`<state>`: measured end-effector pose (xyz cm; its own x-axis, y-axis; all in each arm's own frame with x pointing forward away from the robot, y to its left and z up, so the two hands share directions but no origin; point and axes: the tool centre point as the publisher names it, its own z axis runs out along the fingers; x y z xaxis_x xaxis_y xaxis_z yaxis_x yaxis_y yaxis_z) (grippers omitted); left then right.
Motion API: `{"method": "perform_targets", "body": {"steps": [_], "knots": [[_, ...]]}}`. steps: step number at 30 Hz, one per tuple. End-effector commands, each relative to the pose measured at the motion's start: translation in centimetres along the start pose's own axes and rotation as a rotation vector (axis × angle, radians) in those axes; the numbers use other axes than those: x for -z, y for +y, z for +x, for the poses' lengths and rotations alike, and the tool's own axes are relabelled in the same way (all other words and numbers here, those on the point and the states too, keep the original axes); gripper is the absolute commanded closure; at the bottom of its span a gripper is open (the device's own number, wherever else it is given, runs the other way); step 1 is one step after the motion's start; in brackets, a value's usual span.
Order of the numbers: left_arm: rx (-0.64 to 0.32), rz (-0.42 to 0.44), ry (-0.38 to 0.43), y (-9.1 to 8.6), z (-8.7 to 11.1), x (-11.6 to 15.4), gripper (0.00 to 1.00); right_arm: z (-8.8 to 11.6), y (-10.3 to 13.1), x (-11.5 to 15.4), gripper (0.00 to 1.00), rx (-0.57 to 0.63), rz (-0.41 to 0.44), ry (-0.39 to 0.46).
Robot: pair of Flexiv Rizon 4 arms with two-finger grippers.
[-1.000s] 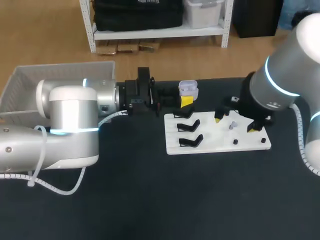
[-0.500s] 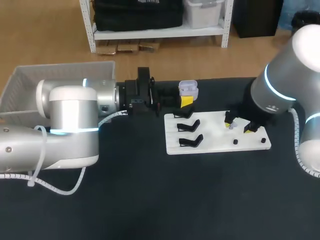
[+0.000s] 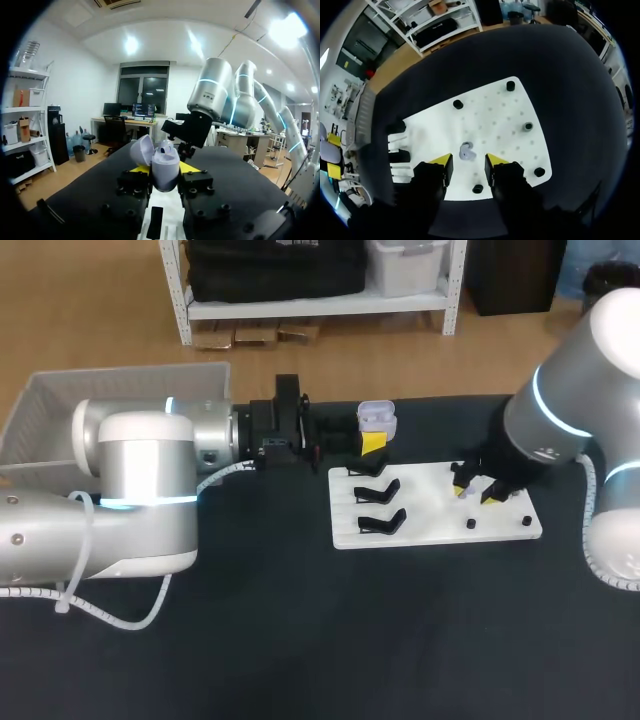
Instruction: Pick up each earbud case from the left stands, insert the matching earbuds, close the lid, and place the case in the box.
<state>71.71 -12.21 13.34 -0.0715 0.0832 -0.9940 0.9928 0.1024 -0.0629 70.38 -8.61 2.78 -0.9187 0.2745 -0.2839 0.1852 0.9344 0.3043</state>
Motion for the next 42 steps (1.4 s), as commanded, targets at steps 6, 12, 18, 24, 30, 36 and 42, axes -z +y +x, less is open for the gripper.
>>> {"method": "perform_targets", "body": {"steps": [6,12,18,24,30,36,42], "knots": [[-0.001,-0.001,-0.002,0.03,0.03,-0.02,1.00,-0.73,0.30,-0.56,0.60,0.036,-0.016,0.030],[-0.001,-0.001,-0.002,0.03,0.03,-0.02,1.00,-0.95,0.28,-0.66,0.60,0.051,-0.018,0.034],[-0.001,-0.001,-0.002,0.03,0.03,-0.02,1.00,-0.98,0.35,-0.82,0.66,0.062,-0.022,0.041],[-0.001,-0.001,-0.002,0.03,0.03,-0.02,1.00,-0.84,0.35,-1.01,0.66,0.058,-0.023,0.045],[-0.001,-0.001,-0.002,0.03,0.03,-0.02,1.00,-0.92,0.19,-1.01,0.70,0.049,-0.022,0.044],[-0.001,-0.001,-0.002,0.03,0.03,-0.02,1.00,-0.96,0.11,-0.98,0.75,0.039,-0.024,0.042],[-0.001,-0.001,-0.002,0.03,0.03,-0.02,1.00,-0.87,0.05,-1.08,0.85,0.037,-0.020,0.046]]}}
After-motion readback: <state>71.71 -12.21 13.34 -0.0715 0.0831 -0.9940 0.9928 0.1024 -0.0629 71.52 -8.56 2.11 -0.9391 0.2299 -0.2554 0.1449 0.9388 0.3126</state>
